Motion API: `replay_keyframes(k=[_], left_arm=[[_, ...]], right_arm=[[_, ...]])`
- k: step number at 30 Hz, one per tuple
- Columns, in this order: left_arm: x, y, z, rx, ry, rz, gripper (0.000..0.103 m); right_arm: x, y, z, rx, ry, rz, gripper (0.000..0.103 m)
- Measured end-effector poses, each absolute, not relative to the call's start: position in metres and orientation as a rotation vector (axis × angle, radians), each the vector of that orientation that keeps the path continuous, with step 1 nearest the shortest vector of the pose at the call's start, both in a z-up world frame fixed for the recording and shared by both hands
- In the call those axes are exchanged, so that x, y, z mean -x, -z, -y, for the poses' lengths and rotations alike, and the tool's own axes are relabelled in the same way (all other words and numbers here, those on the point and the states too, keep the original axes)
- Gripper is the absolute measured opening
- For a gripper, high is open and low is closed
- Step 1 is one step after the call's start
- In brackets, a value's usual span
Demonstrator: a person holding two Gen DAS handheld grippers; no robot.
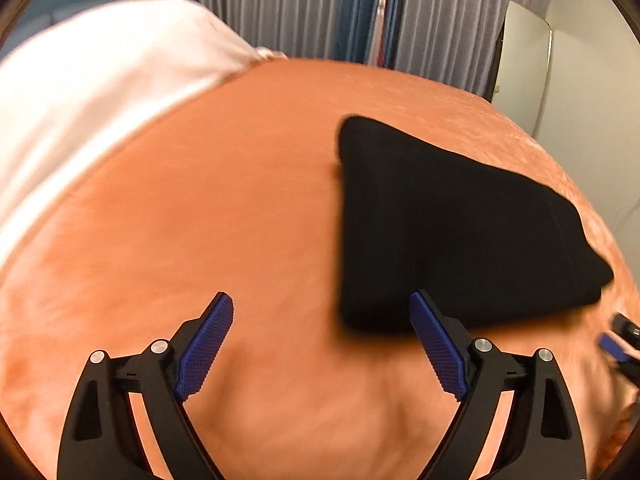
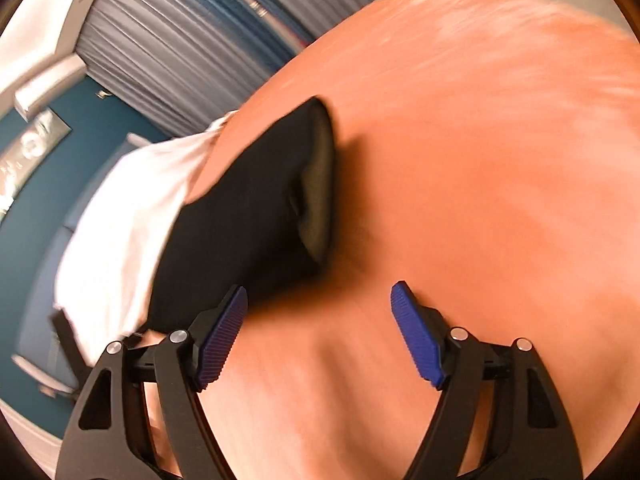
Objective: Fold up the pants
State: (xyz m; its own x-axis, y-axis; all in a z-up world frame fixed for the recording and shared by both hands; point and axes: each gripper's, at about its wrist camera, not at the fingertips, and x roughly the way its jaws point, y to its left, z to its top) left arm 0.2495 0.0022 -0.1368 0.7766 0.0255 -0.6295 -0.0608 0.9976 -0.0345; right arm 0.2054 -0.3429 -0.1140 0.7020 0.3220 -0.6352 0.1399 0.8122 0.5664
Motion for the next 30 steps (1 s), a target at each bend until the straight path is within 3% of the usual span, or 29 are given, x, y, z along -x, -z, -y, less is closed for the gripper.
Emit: replay_keyframes(k=[4,10,13,15,30], left_arm=[[-0.172,0.122,0.002,-0.047,-0.076,-0.645,0.087],[-0.089,0.114,0.046,-0.164,-0.033,-0.589,0.087],[-0.072,0.111,0.067,-0.213,-0.016,-0.613,0.087],[-0.061,0.106,0.074,-0.209,-0.001,-0.617,0.087],[-0.013,0.072,0.065,-0.116,-0.017,-0.629,0.088]], right_arm=[[-0.121,0.102,0.321,-0.469,0.007,-0.832,0.079],[-0.062,0.089,0.263,-0.301,0.000,-0.801,0.079],[-0.056,0.077,0.235,-0.183,0.016,-0.806,0.079],[-0.053,0.068,0.226,-0.157,0.016,-0.795,0.089],[-0.017,0.024,0.213,-0.182,0.037,-0.762,0.095]])
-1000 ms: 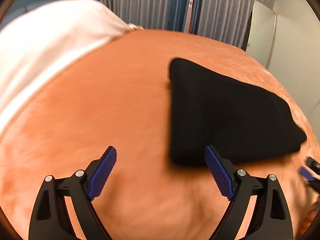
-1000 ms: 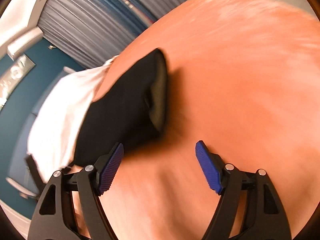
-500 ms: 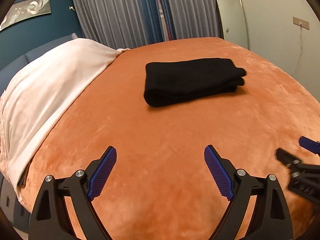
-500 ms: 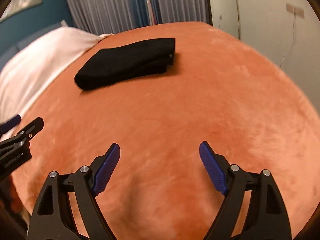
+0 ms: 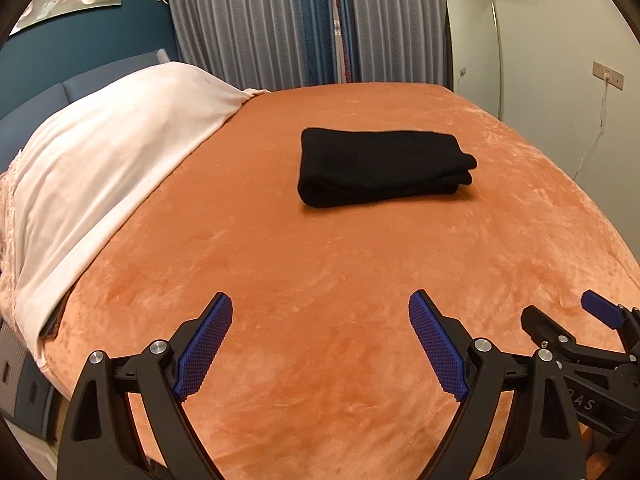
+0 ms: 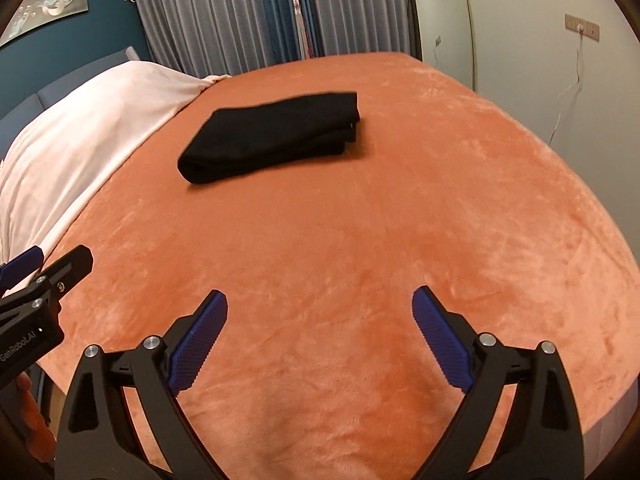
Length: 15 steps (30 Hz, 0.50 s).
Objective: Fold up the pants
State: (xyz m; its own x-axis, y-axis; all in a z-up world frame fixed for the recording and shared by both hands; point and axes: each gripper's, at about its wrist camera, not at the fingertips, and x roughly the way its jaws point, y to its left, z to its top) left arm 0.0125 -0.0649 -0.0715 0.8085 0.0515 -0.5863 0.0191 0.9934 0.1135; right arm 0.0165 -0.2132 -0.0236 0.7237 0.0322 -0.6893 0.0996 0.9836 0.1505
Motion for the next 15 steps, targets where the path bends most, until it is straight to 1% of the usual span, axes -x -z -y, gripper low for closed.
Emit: replay_keyframes(k=[7,8,15], left_arm=[[-0.006,0.038,0.054,-0.086,-0.038,-0.565,0.090],[-0.006,0.034,0.052,-0.081,-0.043,-0.557,0.091],[-0.005,0.022,0.046,-0.068,-0.055,-0.537,0.091]], right_arm=[[-0.014,-0.027,0.198,-0.151,0.047,-0.661,0.097],[-0.014,-0.030,0.196,-0.155,0.049,-0.651,0.097],[-0.010,-0.042,0.190,-0.172,0.045,-0.628,0.097]])
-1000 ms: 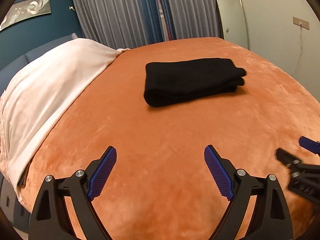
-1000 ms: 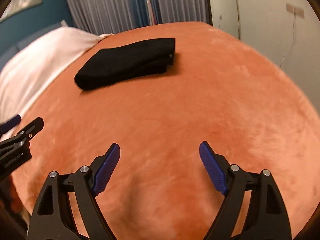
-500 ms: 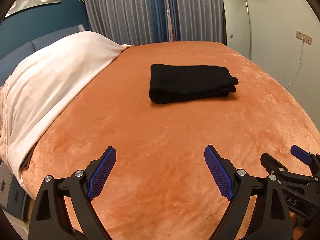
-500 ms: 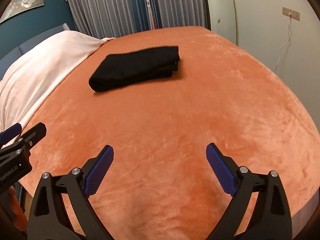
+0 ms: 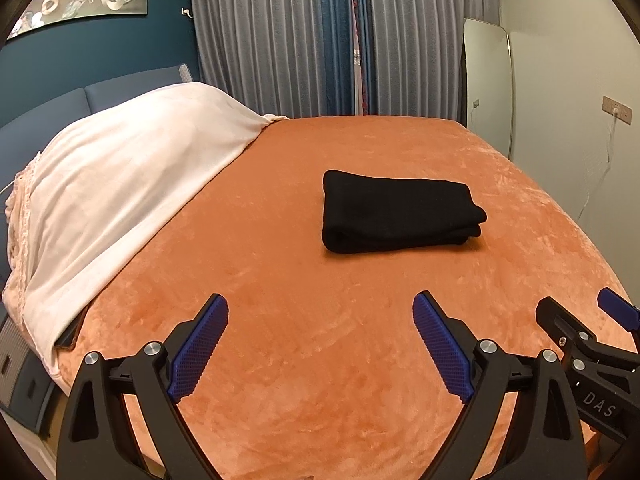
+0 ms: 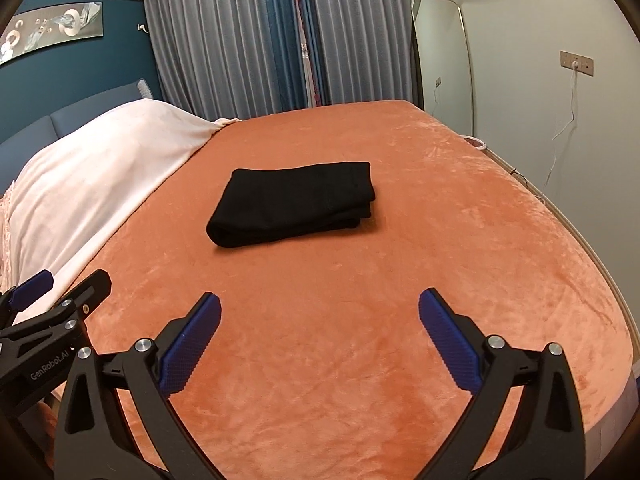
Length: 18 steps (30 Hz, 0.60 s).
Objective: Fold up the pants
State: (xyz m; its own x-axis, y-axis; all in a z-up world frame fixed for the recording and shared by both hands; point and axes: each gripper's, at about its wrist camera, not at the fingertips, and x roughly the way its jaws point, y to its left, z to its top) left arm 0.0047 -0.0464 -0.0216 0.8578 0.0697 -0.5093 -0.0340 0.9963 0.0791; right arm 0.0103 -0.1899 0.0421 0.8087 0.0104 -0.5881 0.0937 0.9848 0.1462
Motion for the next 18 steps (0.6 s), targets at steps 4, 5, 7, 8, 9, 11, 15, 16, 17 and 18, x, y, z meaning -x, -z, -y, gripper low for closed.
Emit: replay_keyframes(k=[4,5,7,8,9,11,15,16,17,18], left_arm=[[-0.0034,0.0211,0.0449,-0.068,-0.058,-0.537,0.091],[-0.0036,0.0211,0.0448,-0.069,-0.062,-0.538,0.091],[-0.0035,0.0212,0.0440,-0.067,-0.062,-0.539,0.091],[-0.0035,0.0211,0.0439,-0.065,-0.058,-0.539,0.091],[-0.0033,0.0210,0.0438,-0.066,-0.056,-0.539,0.091],[-0.0023,0.0209,0.0444,-0.072,-0.057,-0.537,0.091],[-0.0013,0.0209,0.0449,-0.074,-0.055,-0.535,0.091],[-0.0010,0.0207,0.0444,-0.074,-0.055,-0.535,0.091],[-0.0007,0.0207,0.0448,-0.073,-0.058,-0.533,0.091],[-0.0008,0.0206,0.0448,-0.073,-0.056,-0.533,0.091]], right_arm=[[-0.0089,-0.0424,0.1885,-0.176,0.045,-0.627,0.097],[-0.0085,-0.0426,0.1880,-0.176,0.045,-0.627,0.097],[-0.0084,-0.0427,0.1877,-0.175,0.044,-0.627,0.097],[-0.0079,-0.0431,0.1873,-0.175,0.043,-0.627,0.097],[-0.0078,-0.0430,0.1865,-0.175,0.044,-0.626,0.097],[-0.0076,-0.0427,0.1853,-0.173,0.044,-0.627,0.097],[-0.0067,-0.0433,0.1830,-0.173,0.039,-0.625,0.097],[-0.0070,-0.0422,0.1830,-0.173,0.039,-0.625,0.097],[-0.0064,-0.0426,0.1823,-0.172,0.038,-0.624,0.097],[-0.0065,-0.0425,0.1820,-0.172,0.038,-0.623,0.097]])
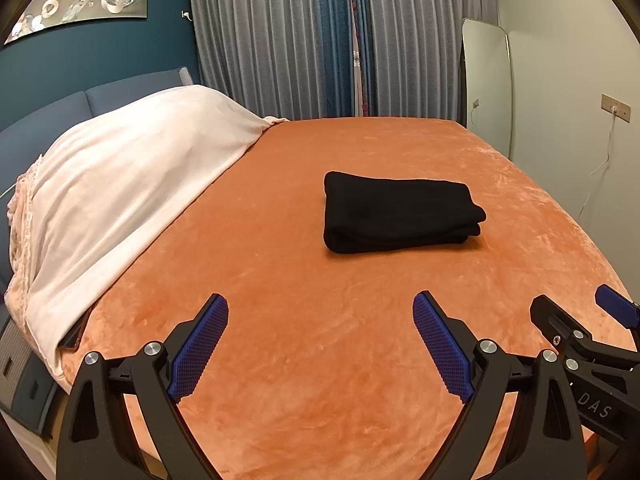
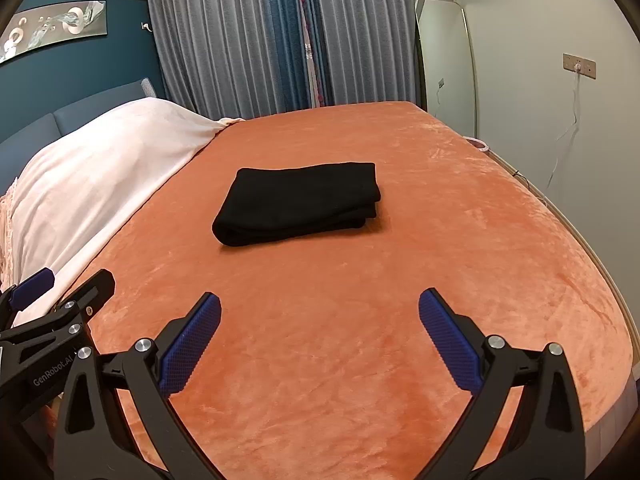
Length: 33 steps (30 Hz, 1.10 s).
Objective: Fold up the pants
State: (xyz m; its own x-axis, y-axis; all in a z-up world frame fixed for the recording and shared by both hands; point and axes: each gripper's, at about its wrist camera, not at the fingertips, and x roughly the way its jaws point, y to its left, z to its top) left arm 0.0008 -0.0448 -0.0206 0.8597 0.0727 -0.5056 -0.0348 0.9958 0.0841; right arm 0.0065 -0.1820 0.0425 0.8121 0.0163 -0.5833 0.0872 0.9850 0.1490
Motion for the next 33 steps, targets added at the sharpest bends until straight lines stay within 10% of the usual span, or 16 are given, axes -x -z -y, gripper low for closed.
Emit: replay_keyframes(k=[33], left_arm=[[0.0056,0.0200,0.0373,-0.070,-0.074,-0.529,0.091]], right_arm=[[-0.0059,-0.0387,0.1773,-0.168,0.027,-0.639,0.097]])
